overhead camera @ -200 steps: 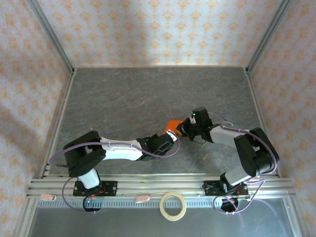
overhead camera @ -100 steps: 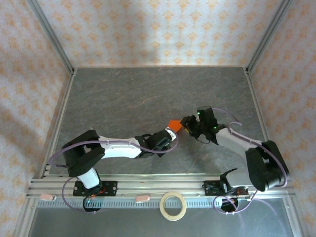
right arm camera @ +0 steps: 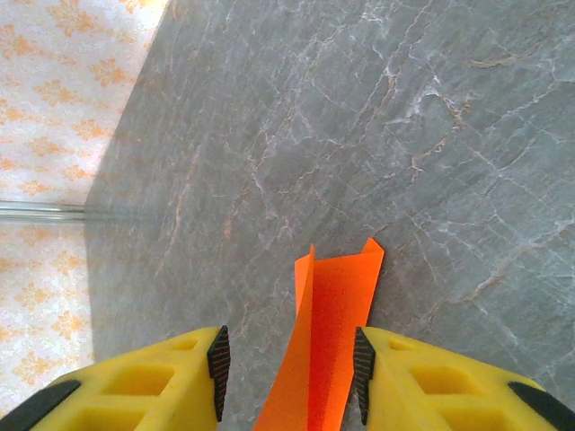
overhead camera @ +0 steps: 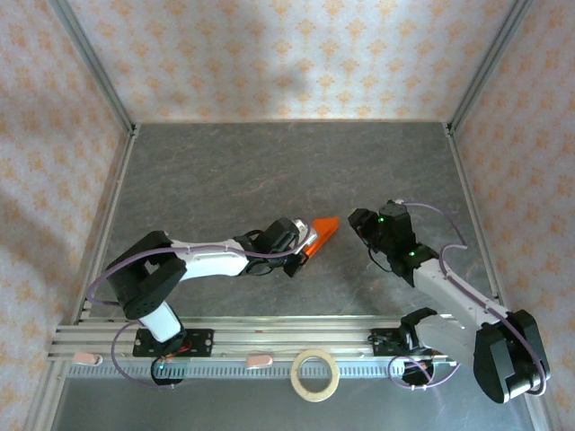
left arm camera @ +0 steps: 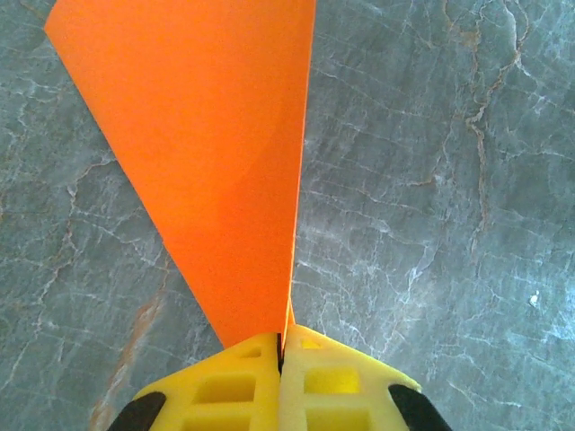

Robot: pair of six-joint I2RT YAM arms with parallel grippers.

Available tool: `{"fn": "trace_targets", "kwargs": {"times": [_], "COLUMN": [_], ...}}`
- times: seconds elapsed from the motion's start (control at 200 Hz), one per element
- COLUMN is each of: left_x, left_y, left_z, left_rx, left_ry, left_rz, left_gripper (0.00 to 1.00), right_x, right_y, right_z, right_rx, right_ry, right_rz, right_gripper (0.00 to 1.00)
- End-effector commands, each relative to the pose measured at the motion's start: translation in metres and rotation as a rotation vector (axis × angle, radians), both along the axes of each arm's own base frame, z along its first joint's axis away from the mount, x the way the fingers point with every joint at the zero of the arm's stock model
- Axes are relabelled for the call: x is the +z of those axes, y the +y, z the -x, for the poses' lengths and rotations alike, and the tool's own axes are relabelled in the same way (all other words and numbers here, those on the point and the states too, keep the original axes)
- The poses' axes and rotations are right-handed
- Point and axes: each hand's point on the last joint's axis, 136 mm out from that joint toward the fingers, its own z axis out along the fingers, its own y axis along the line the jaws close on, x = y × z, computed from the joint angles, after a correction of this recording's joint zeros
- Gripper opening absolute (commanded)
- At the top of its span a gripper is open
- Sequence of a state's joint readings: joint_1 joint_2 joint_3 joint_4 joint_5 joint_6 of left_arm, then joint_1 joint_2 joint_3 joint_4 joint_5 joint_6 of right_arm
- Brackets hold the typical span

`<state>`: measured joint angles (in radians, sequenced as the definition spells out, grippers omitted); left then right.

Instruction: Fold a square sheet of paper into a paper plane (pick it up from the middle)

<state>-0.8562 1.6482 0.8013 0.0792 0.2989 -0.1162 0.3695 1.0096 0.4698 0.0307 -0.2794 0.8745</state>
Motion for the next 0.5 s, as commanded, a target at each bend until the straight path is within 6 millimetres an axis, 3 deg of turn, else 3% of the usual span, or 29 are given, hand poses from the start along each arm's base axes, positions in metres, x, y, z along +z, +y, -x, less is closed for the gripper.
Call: {"fn": "trace_targets", "kwargs": {"times": [0.0,0.155,0.495], "left_x": [-0.015,-0.030,-0.033], "left_y": [0.002,0.011,0.017], "left_z": [0.002,-0.001,-0.005], "left_rx": [0.013,0.044,0.066], "left_ry": [0.050,0.051,-0.038], "left_rz": [-0.007,-0.070,-0.175], "left_gripper": [0.00,0.00,0.00], "right_x": [0.005,-0.002,-0.019], "right_y": [-0.005,-0.003,0.000], "right_z": [-0.005,-0.004,-0.001], "right_rx": [-0.032,-0.030,-0.026], "right_ry": [-0.040,-0.027,0.003], "right_rz": [-0.007,-0.027,-0.039], "right_gripper": [0.43,0.43,0.40]}}
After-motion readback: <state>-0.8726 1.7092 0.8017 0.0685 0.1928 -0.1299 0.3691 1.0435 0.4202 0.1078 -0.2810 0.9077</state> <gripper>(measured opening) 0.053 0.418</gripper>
